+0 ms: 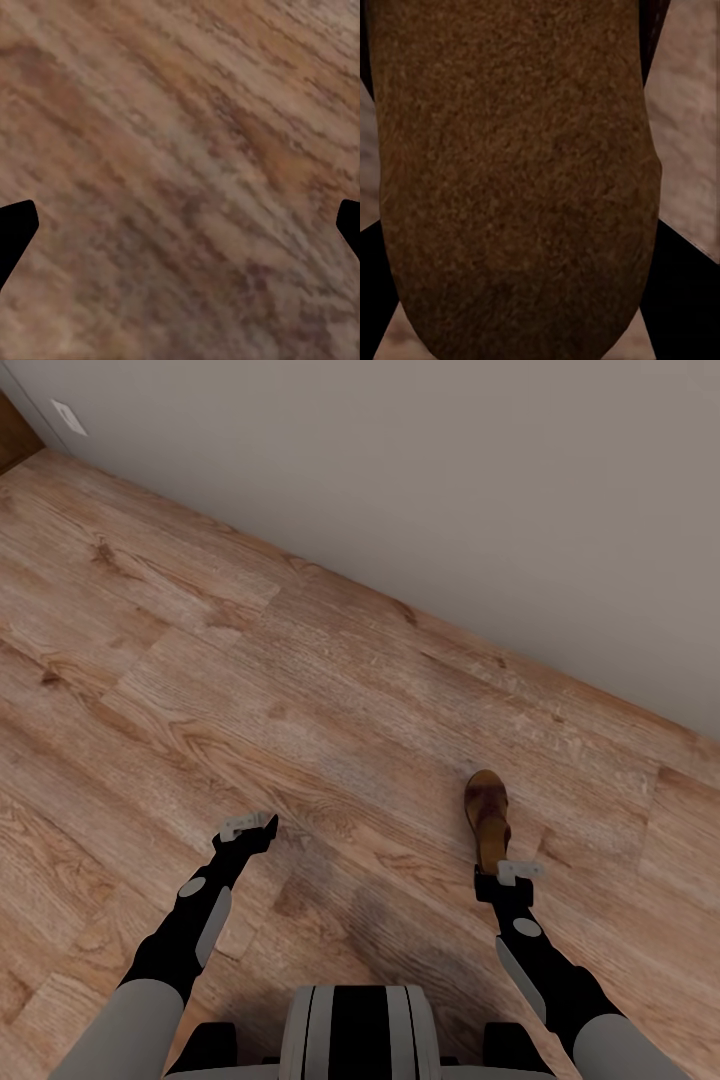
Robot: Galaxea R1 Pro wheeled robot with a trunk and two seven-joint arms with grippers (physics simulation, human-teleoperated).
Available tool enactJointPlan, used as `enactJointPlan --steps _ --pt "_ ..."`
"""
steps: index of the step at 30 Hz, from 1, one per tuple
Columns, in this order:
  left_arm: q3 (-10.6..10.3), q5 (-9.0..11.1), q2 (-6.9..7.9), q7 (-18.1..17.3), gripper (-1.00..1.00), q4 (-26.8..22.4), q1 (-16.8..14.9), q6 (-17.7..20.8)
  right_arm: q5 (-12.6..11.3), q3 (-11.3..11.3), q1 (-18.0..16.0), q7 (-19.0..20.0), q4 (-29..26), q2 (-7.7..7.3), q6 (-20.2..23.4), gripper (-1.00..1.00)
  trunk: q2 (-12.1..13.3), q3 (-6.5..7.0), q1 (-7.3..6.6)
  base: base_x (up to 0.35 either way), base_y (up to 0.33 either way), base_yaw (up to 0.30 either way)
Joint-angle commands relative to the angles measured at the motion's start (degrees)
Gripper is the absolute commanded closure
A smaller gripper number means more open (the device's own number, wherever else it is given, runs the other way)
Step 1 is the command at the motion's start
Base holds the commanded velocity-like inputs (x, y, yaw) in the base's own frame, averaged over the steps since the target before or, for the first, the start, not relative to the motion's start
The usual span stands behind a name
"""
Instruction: Pick up the two gym shoes and the two sandals from the corridor floor and place them onto the hallstand (shoe rack) in the corridor, making sure they are on the rack and not on the floor. Arrange them so the two gym shoes are next to each other and the two sandals are next to each other.
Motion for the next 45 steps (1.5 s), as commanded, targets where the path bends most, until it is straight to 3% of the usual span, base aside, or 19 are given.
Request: enactJointPlan --steps 1,34,45 --pt "0.3 0.6 -0.07 -0.5 -1.0 0.1 0.0 0.0 -0.8 0.5 0.0 -0.3 0.0 -0.08 -0.3 1.0 0.0 -0.02 0.0 0.0 0.0 0.0" --pt "0.3 0.6 -0.07 -0.5 -1.0 0.1 0.0 0.0 -0.8 0.5 0.0 -0.3 0.0 -0.08 -0.3 1.0 0.0 -0.02 0.0 0.0 0.007 0.0" --pt "0.2 0.6 -0.07 -0.5 -1.0 0.1 0.0 0.1 -0.9 0.6 0.0 -0.2 0.0 -0.04 -0.3 1.0 0.1 2.41 -0.29 0.0 0.0 0.0"
